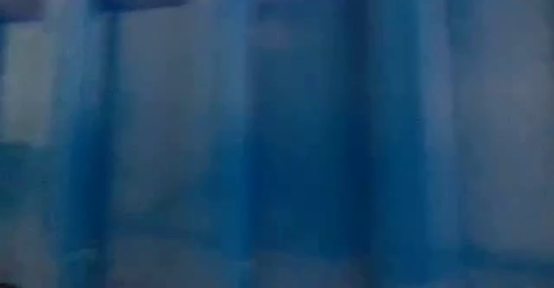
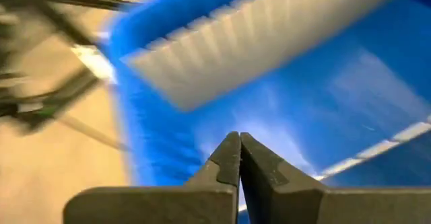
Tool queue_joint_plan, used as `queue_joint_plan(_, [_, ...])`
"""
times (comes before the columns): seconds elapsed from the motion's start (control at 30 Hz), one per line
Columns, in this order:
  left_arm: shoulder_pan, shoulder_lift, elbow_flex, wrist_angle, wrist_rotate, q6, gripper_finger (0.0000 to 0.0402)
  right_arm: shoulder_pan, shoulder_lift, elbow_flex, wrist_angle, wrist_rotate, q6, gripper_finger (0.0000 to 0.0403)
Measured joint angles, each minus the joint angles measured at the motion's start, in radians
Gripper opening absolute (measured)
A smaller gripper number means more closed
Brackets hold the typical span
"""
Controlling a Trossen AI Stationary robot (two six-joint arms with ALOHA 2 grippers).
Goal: Sort blocks
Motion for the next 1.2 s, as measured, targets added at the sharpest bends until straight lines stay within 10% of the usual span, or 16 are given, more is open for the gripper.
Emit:
queue_joint_plan(0.37, [0.0, 0.0, 0.0, 0.0, 0.003, 0.0, 0.0001, 0.118, 0.089, -0.038, 0.481, -0.283, -0.137, 0.0])
queue_joint_plan(1.2, [0.0, 0.0, 0.0, -0.001, -0.006, -0.026, 0.0001, 0.045, 0.202, -0.036, 0.058, -0.208, 0.238, 0.0])
